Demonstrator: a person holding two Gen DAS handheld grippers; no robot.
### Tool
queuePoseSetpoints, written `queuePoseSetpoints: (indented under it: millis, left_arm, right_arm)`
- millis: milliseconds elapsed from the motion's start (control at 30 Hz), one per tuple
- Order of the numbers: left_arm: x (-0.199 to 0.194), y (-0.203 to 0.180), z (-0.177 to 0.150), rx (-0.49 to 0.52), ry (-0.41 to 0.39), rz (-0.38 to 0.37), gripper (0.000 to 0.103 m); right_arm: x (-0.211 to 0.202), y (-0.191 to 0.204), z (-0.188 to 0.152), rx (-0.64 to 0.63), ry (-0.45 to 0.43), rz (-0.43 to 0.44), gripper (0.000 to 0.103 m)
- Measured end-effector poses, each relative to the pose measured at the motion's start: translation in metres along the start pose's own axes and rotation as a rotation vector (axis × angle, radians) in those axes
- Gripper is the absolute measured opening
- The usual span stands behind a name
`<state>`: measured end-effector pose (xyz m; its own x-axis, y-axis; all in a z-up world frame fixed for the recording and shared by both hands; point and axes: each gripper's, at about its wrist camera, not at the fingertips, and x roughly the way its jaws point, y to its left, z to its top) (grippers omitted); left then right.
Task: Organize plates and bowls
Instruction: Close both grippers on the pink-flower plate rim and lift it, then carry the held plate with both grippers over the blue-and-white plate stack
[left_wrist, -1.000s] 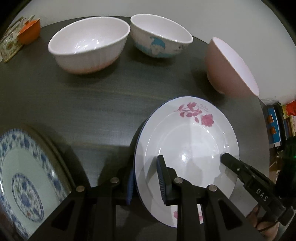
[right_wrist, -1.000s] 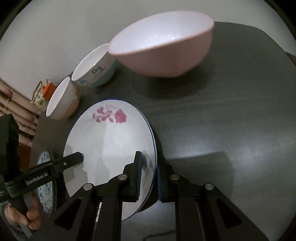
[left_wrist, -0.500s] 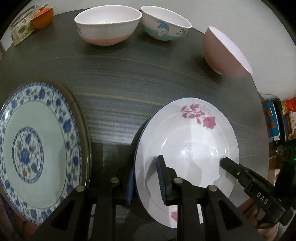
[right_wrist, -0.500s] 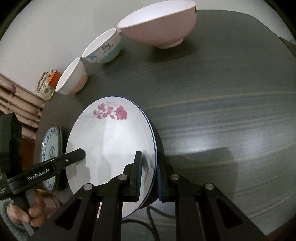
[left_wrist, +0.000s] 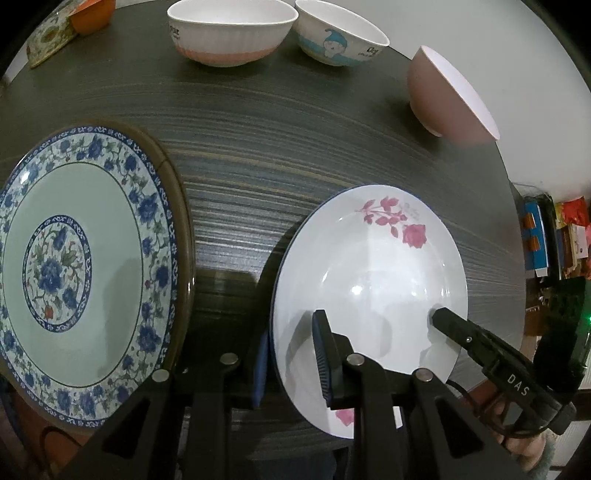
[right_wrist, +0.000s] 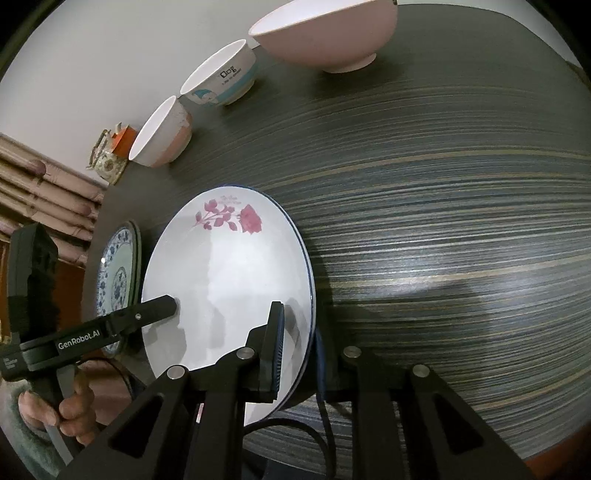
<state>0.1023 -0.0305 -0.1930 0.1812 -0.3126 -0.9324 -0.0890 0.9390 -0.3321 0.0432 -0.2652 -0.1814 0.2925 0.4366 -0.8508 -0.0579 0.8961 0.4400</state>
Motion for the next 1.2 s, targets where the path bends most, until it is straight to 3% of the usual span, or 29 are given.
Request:
queuePoseSetpoints:
  millis: [400, 800, 1200]
  left_arm:
    - [0.0, -0.011, -0.019, -0.009, -0.004, 0.001, 0.022]
    - [-0.002, -0.015, -0.024, 0.02, -0.035, 0.037, 0.022]
    - [-0.017, -0.013, -0.024, 0.018, -0.065, 0.03, 0.022]
  right_arm:
    - [0.0, -0.005, -0.001, 0.021, 0.022, 0.046, 0.016]
    - [-0.001, 0.003, -0.003, -0.035, -0.004, -0.014, 0.013]
    - [-0.005, 0.009, -0.003, -0.048, -0.027, 0.001, 0.012]
